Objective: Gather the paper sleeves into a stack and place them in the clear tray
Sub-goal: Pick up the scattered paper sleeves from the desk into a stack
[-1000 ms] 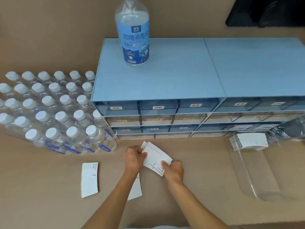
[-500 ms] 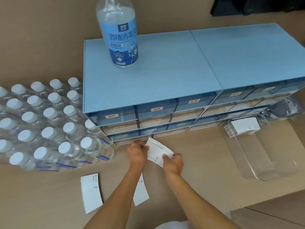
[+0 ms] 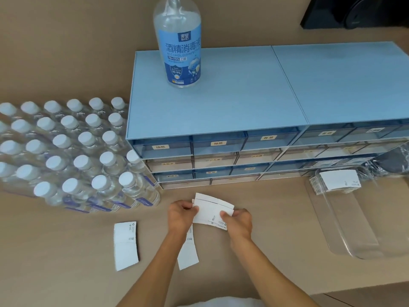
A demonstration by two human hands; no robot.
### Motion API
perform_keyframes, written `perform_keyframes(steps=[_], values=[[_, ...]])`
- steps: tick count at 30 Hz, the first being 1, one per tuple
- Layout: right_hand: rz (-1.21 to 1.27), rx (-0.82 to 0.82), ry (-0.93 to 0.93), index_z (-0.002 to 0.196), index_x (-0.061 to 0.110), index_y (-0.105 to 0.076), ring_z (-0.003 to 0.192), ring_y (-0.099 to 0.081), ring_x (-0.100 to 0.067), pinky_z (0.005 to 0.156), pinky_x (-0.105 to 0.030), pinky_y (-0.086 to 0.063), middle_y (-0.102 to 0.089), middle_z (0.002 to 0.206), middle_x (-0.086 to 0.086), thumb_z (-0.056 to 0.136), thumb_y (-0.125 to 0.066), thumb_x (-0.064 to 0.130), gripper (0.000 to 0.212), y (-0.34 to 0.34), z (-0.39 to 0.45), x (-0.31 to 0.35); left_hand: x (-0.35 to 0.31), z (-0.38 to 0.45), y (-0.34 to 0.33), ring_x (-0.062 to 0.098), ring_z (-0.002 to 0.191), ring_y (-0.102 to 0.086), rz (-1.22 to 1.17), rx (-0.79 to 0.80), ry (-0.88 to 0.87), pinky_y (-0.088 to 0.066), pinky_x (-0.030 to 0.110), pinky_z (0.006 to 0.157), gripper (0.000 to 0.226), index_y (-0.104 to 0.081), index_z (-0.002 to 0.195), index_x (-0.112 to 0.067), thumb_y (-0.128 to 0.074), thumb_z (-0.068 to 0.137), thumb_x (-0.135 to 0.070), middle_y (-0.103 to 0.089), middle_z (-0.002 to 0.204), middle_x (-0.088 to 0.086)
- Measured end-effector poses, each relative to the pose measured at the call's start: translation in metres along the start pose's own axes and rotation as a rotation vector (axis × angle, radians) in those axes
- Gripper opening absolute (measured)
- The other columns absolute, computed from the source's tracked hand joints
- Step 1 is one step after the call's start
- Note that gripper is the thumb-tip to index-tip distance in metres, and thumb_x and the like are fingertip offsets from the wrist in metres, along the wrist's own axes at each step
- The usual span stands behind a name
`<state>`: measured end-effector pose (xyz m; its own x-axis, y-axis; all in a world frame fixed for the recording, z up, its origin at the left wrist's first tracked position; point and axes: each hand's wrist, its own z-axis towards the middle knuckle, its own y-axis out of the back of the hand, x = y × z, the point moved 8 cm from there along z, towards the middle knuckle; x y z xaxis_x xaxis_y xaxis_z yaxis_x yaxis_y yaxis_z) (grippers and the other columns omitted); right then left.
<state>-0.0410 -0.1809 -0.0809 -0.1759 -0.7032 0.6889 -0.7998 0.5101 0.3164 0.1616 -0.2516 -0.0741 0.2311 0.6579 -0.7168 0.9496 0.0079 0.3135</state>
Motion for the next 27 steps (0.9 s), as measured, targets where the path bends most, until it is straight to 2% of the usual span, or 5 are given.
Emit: perform_keyframes(steps=[12, 16, 20, 23, 27], values=[[-0.416, 0.482, 0.344, 0.087, 0.016, -0.054, 0.071, -0.062, -0.008, 0.053, -0.015, -0.044, -0.063, 0.083, 0.003, 0.079, -0.072, 0.001, 0.024, -0.053, -0.022, 0.048, 0.059, -0.084, 0.056, 0.015, 0.064, -0.059, -0.494, -0.357, 0.111, -0.044, 0.025, 0.059, 0.023, -0.062, 0.085, -0.011, -0.076, 0.074, 0.002, -0.065, 0.075, 0.002], [-0.72, 0.668, 0.489, 0.071, 0.017, -0.057, 0.068, -0.061, -0.017, 0.052, -0.021, -0.046, -0.063, 0.077, 0.0, 0.077, -0.073, -0.001, 0.025, -0.093, -0.046, 0.054, 0.104, -0.111, 0.054, 0.019, 0.064, -0.061, -0.662, -0.513, 0.342, -0.047, 0.028, 0.057, 0.025, -0.062, 0.091, -0.007, -0.074, 0.074, 0.006, -0.069, 0.08, 0.009], [-1.049, 0.787, 0.615, 0.095, 0.001, -0.066, 0.098, -0.067, -0.033, 0.081, -0.031, -0.052, -0.06, 0.116, -0.019, 0.078, -0.075, 0.007, 0.021, -0.129, -0.064, 0.043, 0.139, -0.136, 0.021, 0.032, 0.069, -0.066, -0.967, -0.499, 0.651, -0.06, 0.043, 0.066, 0.015, -0.065, 0.081, 0.003, -0.07, 0.074, 0.015, -0.069, 0.079, 0.02], [-1.322, 0.813, 0.759, 0.107, 0.005, -0.069, 0.116, -0.059, -0.036, 0.096, -0.033, -0.051, -0.052, 0.129, -0.017, 0.077, -0.077, 0.02, 0.034, -0.146, -0.074, 0.037, 0.145, -0.151, -0.004, 0.031, 0.066, -0.064, -1.113, -0.531, 0.705, -0.054, 0.035, 0.056, 0.021, -0.065, 0.09, 0.008, -0.068, 0.073, 0.02, -0.068, 0.082, 0.021], [-1.473, 0.78, 0.854, 0.114, 0.014, -0.069, 0.115, -0.06, -0.035, 0.097, -0.033, -0.051, -0.057, 0.129, -0.014, 0.075, -0.076, 0.028, 0.042, -0.154, -0.075, 0.032, 0.142, -0.159, -0.018, 0.034, 0.083, -0.065, -1.173, -0.631, 0.734, -0.058, 0.046, 0.084, 0.03, -0.063, 0.102, 0.013, -0.067, 0.073, 0.019, -0.068, 0.094, 0.023]])
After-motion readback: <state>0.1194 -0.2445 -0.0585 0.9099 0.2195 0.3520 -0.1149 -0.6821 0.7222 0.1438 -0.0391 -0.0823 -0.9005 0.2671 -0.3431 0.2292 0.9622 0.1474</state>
